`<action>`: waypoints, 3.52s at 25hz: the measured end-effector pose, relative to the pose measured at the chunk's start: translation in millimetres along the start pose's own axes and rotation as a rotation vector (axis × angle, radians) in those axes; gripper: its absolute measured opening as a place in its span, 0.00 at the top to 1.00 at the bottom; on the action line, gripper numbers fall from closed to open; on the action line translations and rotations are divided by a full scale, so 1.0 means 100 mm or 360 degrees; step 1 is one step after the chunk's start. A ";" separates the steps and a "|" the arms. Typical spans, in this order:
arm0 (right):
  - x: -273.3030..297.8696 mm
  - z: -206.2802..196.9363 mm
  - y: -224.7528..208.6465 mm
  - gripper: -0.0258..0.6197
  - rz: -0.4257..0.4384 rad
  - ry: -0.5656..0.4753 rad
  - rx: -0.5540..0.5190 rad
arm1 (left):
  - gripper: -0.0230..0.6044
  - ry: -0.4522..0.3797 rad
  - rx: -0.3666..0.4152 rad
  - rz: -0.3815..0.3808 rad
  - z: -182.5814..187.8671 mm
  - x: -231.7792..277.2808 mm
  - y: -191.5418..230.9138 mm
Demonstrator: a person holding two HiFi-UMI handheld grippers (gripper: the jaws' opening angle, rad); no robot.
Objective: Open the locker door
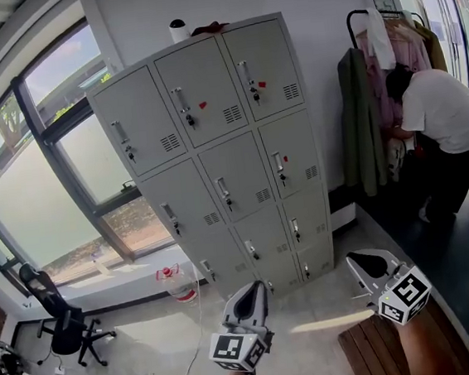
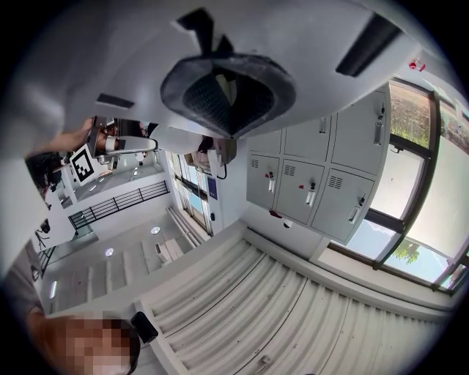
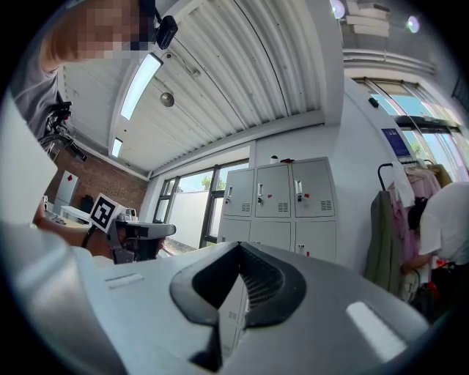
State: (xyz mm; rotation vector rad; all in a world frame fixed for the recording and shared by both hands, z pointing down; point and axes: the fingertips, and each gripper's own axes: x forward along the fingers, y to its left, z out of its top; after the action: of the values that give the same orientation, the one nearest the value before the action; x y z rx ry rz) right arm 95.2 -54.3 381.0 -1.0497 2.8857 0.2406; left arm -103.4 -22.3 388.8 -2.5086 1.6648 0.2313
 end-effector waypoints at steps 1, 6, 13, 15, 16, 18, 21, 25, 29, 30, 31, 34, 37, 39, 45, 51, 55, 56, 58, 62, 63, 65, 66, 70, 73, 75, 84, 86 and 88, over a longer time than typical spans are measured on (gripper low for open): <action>0.05 -0.01 -0.06 0.97 0.0002 -0.0002 0.0003 | 0.95 0.0004 -0.0003 0.0000 -0.03 0.06 0.02; 0.34 -0.11 -0.30 0.97 0.0017 0.0019 0.0021 | 0.95 0.0028 -0.0019 0.0019 -0.14 0.37 0.23; 0.99 -0.28 -0.64 0.97 -0.0011 0.0015 0.0037 | 0.95 0.0042 -0.0013 -0.0021 -0.31 0.87 0.72; 1.17 -0.34 -0.72 0.97 -0.0017 0.0014 0.0043 | 0.95 0.0042 -0.0008 -0.0038 -0.34 1.02 0.87; 1.27 -0.37 -0.76 0.97 -0.0023 0.0013 0.0040 | 0.95 0.0035 -0.0006 -0.0046 -0.34 1.10 0.95; 1.49 -0.42 -0.85 0.97 -0.0043 0.0011 0.0036 | 0.95 0.0025 -0.0013 -0.0059 -0.37 1.27 1.14; 1.79 -0.49 -0.95 0.97 -0.0078 0.0009 0.0044 | 0.95 0.0038 -0.0028 -0.0101 -0.45 1.47 1.38; 2.09 -0.53 -1.11 0.97 -0.0122 -0.0007 0.0045 | 0.95 0.0039 -0.0019 -0.0155 -0.51 1.75 1.61; 2.31 -0.63 -1.20 0.97 -0.0140 0.0013 0.0051 | 0.95 0.0028 -0.0022 -0.0192 -0.54 1.94 1.78; 2.36 -0.63 -1.24 0.97 -0.0144 0.0014 0.0047 | 0.95 0.0021 -0.0024 -0.0194 -0.54 1.98 1.82; 2.41 -0.63 -1.29 0.97 -0.0149 0.0012 0.0044 | 0.95 0.0014 -0.0023 -0.0197 -0.54 2.04 1.86; 2.59 -0.66 -1.43 0.97 -0.0160 0.0013 0.0040 | 0.95 0.0007 -0.0025 -0.0206 -0.57 2.21 1.97; 2.77 -0.75 -1.57 0.97 -0.0159 0.0021 0.0050 | 0.95 0.0016 -0.0038 -0.0207 -0.66 2.38 2.07; 2.90 -0.81 -1.69 0.97 -0.0158 0.0022 0.0061 | 0.95 0.0020 -0.0036 -0.0206 -0.72 2.52 2.16; 3.37 -1.01 -2.06 0.97 -0.0144 0.0036 0.0092 | 0.95 0.0020 -0.0065 -0.0192 -0.88 3.03 2.45; 3.83 -1.24 -2.46 0.96 -0.0110 0.0066 0.0118 | 0.95 0.0024 -0.0099 -0.0184 -1.08 3.53 2.68; 4.17 -1.41 -2.69 0.94 -0.0083 0.0106 0.0140 | 0.95 0.0036 -0.0118 -0.0178 -1.22 3.80 2.83; 4.26 -1.46 -2.74 0.94 -0.0075 0.0117 0.0146 | 0.95 0.0040 -0.0122 -0.0175 -1.25 3.85 2.86; 4.42 -1.54 -2.83 0.92 -0.0060 0.0142 0.0157 | 0.95 0.0049 -0.0131 -0.0170 -1.30 3.93 2.92; 4.76 -1.69 -3.04 0.88 -0.0044 0.0192 0.0180 | 0.95 0.0073 -0.0156 -0.0157 -1.39 4.04 3.01; 4.85 -1.73 -3.09 0.88 -0.0041 0.0202 0.0185 | 0.95 0.0078 -0.0159 -0.0155 -1.42 4.07 3.03; 5.03 -1.81 -3.19 0.87 -0.0035 0.0218 0.0187 | 0.95 0.0085 -0.0158 -0.0150 -1.47 4.12 3.06; 5.12 -1.85 -3.23 0.87 -0.0032 0.0228 0.0183 | 0.95 0.0086 -0.0159 -0.0146 -1.49 4.14 3.08; 5.38 -2.01 -3.38 0.85 -0.0041 0.0275 0.0159 | 0.95 0.0093 -0.0159 -0.0128 -1.53 4.18 3.14; 5.52 -2.11 -3.47 0.85 -0.0048 0.0293 0.0157 | 0.95 0.0097 -0.0149 -0.0112 -1.55 4.21 3.19; 5.59 -2.17 -3.51 0.85 -0.0042 0.0301 0.0157 | 0.95 0.0101 -0.0146 -0.0097 -1.57 4.22 3.23; 5.76 -2.27 -3.54 0.87 0.0004 0.0309 0.0111 | 0.95 0.0120 -0.0153 -0.0083 -1.70 4.36 3.29; 5.72 -2.27 -3.53 0.89 0.0017 0.0309 0.0102 | 0.95 0.0126 -0.0153 -0.0088 -1.74 4.38 3.30; 5.68 -2.26 -3.51 0.89 0.0035 0.0309 0.0098 | 0.95 0.0127 -0.0165 -0.0087 -1.78 4.42 3.32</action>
State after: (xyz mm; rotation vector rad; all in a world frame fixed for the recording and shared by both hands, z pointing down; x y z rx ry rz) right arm -115.1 -716.6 496.5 -1.0885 3.0540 0.0531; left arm -229.5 -582.5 471.6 -2.6687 1.6511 0.2203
